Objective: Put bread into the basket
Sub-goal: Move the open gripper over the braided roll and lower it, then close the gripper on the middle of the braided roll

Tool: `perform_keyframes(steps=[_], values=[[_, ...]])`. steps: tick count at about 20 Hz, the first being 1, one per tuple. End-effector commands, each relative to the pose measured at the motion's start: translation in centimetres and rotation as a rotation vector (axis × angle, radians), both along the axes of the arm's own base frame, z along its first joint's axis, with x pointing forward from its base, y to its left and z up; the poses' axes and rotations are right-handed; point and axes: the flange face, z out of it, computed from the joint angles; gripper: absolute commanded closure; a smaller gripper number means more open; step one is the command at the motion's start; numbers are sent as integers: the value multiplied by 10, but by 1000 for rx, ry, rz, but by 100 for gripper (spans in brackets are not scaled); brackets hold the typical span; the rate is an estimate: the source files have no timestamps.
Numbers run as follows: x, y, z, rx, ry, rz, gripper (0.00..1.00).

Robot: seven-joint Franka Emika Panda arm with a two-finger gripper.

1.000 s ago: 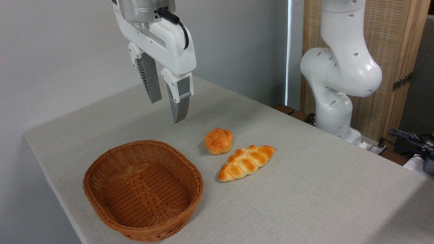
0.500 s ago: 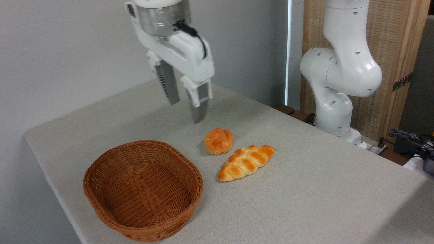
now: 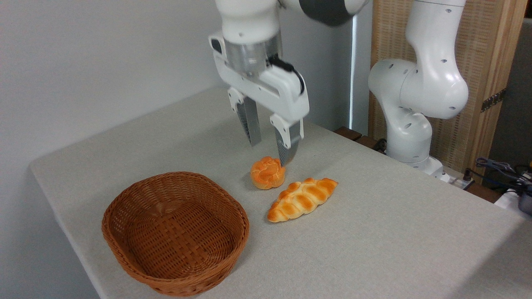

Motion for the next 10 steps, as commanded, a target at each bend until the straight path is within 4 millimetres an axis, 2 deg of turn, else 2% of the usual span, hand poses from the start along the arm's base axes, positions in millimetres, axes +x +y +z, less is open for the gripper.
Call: perform_keyframes(steps=[1,3,6,10], values=[[-21,6,-34,58,-21,-32,0],[-27,13,-55,86,-2,-55,0],[-34,13,-83,91,-19,-65,0],[-39,12,-103,91,-18,-79,0]])
